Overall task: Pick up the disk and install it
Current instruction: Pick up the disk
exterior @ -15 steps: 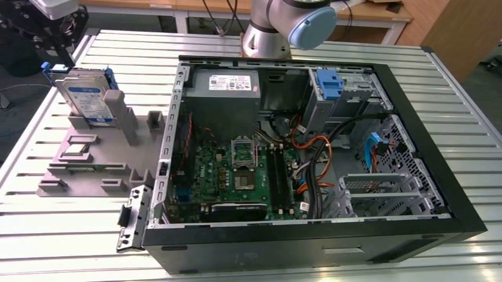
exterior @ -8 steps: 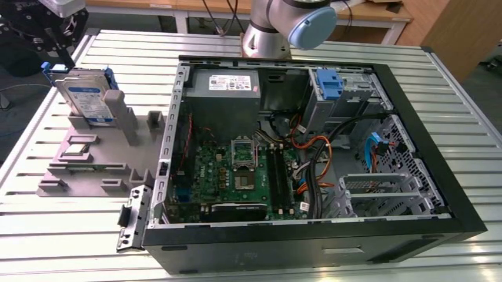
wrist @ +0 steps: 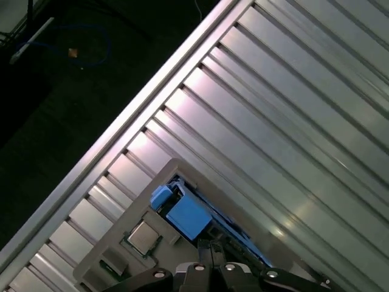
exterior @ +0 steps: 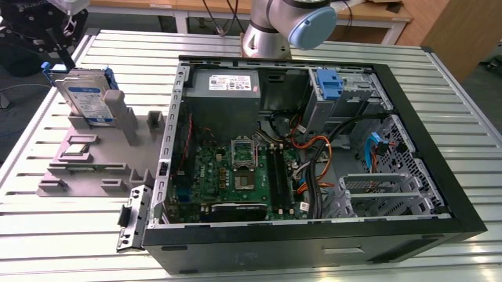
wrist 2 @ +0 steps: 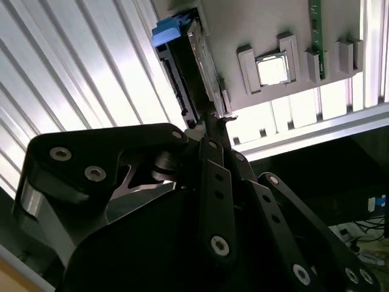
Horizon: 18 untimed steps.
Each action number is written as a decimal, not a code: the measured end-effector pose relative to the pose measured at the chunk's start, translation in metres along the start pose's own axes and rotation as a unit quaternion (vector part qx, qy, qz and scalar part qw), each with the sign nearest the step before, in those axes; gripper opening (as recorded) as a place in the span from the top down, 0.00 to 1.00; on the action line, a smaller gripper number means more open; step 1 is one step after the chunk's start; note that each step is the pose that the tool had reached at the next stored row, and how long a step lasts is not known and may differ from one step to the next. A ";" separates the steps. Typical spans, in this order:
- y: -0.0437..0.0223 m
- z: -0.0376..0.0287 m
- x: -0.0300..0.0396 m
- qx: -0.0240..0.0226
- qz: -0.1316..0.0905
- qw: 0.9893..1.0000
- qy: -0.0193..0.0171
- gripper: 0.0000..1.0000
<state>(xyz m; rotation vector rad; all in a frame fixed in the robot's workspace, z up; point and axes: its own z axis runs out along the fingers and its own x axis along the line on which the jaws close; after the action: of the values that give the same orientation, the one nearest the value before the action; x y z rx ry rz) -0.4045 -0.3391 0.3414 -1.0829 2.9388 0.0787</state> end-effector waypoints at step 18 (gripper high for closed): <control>-0.0001 0.0024 0.0001 -0.003 -0.117 0.993 0.005 0.89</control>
<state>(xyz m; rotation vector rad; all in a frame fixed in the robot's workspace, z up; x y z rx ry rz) -0.4045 -0.3392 0.3390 -1.4234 2.7958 0.0795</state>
